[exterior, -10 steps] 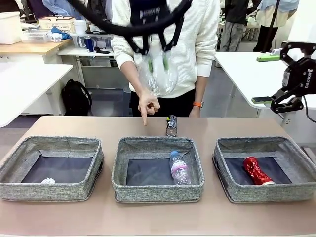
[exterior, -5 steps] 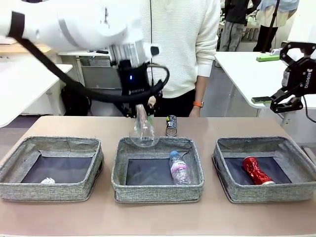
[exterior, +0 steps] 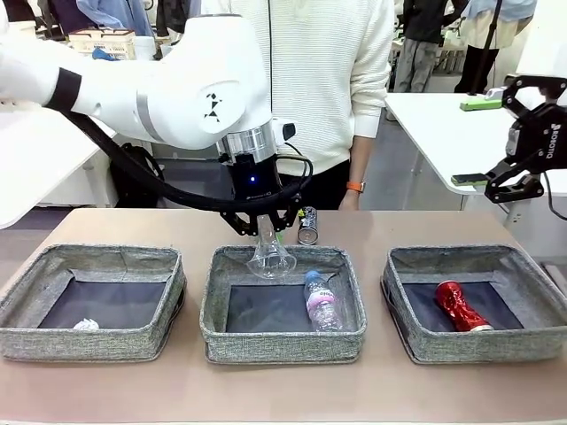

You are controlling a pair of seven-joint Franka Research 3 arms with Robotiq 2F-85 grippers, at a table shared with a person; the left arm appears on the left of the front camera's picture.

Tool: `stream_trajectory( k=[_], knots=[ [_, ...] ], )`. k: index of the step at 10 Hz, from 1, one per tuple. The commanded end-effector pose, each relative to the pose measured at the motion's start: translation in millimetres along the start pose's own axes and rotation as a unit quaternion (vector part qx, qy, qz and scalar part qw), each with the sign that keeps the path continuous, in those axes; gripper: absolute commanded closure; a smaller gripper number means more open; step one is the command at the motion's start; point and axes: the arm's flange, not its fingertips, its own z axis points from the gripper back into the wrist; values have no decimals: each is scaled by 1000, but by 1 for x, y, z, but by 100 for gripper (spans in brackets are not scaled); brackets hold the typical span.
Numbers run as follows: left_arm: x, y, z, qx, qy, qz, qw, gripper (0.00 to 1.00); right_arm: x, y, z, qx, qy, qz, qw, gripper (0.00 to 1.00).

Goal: Sort the waste into the appropriate baskets.
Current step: Place the picked waste into the Fabric basket indicated by the person.

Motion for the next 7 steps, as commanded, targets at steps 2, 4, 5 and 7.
stream_trajectory(
  k=[2,4,5,7],
  knots=[
    [0,2,5,21,-4,2,1000,70,0,3,0,11,1,4,1000,0],
    [0,3,5,23,2,-6,1000,12,0,3,0,11,1,4,1000,0],
    [0,2,6,23,1,-4,1000,0,0,3,0,11,1,4,1000,0],
    [-2,2,6,18,1,-7,1000,0,0,3,0,11,1,4,1000,0]
  ],
)
